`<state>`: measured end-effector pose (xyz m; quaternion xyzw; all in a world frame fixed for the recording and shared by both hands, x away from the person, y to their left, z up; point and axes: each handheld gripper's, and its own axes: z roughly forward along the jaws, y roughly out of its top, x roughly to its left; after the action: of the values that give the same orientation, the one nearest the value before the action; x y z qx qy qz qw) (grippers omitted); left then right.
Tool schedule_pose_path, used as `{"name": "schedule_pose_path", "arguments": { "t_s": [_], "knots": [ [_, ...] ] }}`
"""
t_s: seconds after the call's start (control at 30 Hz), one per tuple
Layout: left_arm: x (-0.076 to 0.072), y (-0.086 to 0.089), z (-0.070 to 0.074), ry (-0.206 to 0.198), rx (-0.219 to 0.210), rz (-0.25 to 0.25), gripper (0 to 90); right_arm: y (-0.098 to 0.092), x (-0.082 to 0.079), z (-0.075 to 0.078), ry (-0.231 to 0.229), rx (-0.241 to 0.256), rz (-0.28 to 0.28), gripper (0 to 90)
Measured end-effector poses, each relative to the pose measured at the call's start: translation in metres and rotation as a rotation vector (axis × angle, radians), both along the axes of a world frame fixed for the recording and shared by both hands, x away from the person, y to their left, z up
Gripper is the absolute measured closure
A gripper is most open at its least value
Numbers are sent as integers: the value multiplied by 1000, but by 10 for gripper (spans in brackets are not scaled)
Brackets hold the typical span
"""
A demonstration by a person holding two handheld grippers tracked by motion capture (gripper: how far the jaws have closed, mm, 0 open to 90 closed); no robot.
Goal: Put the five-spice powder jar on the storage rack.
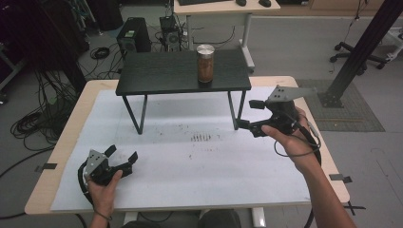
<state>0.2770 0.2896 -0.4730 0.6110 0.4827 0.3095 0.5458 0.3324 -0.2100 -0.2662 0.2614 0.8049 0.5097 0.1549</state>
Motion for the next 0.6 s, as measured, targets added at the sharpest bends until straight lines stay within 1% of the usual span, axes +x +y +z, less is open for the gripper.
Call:
{"name": "schedule_pose_path", "arguments": {
  "t_s": [0.17, 0.27, 0.3, 0.47, 0.6],
  "knots": [
    [0, 0, 0, 2, 4, 0, 50, -6, -4, -7, 3, 14, -10, 196],
    [0, 0, 0, 5, 12, -3, 50, -7, -6, -12, 2, 9, -13, 195],
    [0, 0, 0, 6, 6, -1, 51, -8, -7, -14, 3, 5, -14, 195],
    [1, 0, 0, 7, 14, -2, 51, -10, -10, -22, -2, -7, -18, 192],
    [1, -1, 0, 5, 12, -2, 51, -11, -14, -29, -5, -13, -21, 192]
  ]
}}
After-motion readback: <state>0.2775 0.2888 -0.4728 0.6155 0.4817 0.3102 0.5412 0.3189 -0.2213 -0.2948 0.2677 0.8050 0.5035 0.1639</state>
